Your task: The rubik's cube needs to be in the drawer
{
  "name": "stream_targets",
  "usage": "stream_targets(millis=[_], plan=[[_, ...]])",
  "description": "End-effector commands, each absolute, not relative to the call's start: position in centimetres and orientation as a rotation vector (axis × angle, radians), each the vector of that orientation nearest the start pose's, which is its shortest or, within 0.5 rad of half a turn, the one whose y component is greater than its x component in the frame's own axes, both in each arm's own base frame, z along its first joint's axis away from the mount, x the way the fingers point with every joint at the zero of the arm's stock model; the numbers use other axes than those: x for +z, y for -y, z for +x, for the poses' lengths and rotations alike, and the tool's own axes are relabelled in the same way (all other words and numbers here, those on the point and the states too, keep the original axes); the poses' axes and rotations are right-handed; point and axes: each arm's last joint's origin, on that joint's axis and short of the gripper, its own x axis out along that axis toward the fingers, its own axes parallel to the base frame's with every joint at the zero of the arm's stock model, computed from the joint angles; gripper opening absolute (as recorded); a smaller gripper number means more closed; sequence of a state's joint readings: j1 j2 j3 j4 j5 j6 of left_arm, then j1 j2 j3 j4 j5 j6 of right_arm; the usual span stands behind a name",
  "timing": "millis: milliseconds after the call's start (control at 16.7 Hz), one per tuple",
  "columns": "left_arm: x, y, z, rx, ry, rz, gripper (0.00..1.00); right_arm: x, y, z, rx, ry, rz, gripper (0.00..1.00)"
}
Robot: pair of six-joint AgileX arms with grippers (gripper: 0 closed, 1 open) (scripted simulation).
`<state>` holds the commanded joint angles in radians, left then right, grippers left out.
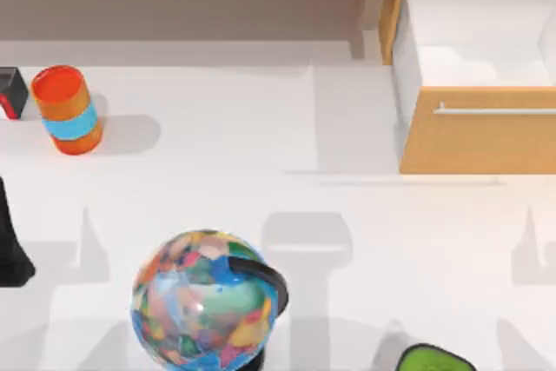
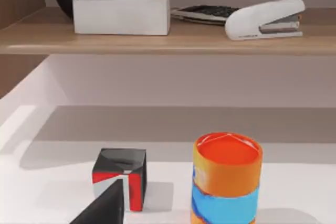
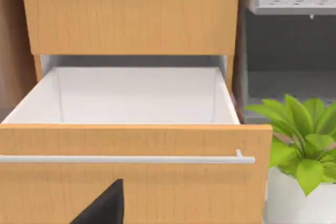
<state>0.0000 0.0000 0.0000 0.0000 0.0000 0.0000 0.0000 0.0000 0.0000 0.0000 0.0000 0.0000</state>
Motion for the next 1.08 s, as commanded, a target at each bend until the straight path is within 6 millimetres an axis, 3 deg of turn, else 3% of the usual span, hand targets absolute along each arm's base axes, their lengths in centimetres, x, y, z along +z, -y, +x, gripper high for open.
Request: stream_targets(millis=[300,600,840,1080], plan=[[16.0,0.1,10.6,0.000,0.000,0.000,1.00,17.2,-0.1,10.7,0.004,0.006,-0.001,1.00],[16.0,0.1,10.6,0.000,0.000,0.000,1.00,23.0,-1.2,12.6,0.020,0.025,-0.005,1.00],[16.0,0.1,10.6,0.000,0.000,0.000,1.00,28.9,-3.8,17.4,0.031,0.039,-0.004,1.00],[16.0,0.1,10.6,0.000,0.000,0.000,1.00,32.9,-9.6,25.0,0.038,0.053,0.004,1.00]])
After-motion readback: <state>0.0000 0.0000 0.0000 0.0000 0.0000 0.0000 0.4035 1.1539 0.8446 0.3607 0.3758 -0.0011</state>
